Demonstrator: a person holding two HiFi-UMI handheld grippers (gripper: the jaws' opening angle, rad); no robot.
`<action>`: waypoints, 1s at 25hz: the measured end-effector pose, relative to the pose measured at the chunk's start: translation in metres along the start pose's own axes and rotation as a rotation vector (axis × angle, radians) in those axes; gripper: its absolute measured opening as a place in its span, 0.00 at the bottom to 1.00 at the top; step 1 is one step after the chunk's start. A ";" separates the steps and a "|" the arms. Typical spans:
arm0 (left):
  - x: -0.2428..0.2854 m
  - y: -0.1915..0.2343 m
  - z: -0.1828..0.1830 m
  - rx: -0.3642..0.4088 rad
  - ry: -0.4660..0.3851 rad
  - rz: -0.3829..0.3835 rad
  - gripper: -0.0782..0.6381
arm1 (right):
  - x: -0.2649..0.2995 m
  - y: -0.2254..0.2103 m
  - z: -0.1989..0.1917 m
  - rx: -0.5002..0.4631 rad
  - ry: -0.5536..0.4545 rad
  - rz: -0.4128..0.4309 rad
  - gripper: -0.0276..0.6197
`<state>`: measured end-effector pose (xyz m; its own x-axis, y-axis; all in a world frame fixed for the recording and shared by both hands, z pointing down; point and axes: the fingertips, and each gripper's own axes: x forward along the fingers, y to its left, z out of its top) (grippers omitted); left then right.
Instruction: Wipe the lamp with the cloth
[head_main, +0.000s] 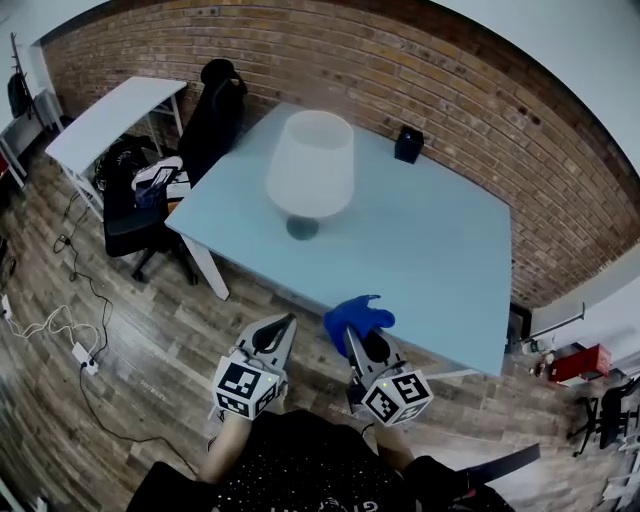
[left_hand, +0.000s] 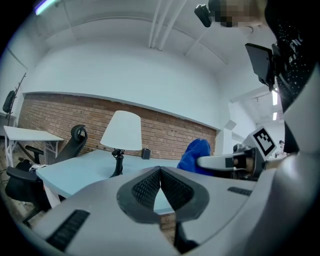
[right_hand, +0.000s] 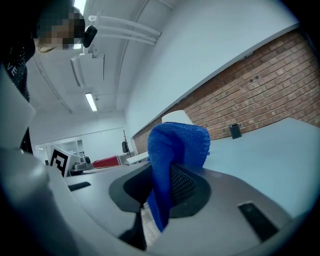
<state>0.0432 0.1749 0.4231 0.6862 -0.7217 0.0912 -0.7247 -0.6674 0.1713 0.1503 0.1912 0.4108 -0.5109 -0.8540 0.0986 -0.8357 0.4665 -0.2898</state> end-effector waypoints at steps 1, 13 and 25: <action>0.008 0.008 0.003 -0.003 0.001 -0.006 0.12 | 0.009 -0.004 0.003 0.001 -0.001 -0.005 0.16; 0.091 0.140 0.056 -0.027 -0.025 0.000 0.12 | 0.136 -0.018 0.095 -0.047 -0.163 0.091 0.16; 0.137 0.240 0.089 0.000 -0.065 0.073 0.12 | 0.212 -0.020 0.214 -0.253 -0.377 0.159 0.16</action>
<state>-0.0423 -0.1008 0.3895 0.6260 -0.7788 0.0394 -0.7727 -0.6127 0.1661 0.1020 -0.0484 0.2342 -0.5667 -0.7697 -0.2939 -0.7999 0.5995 -0.0276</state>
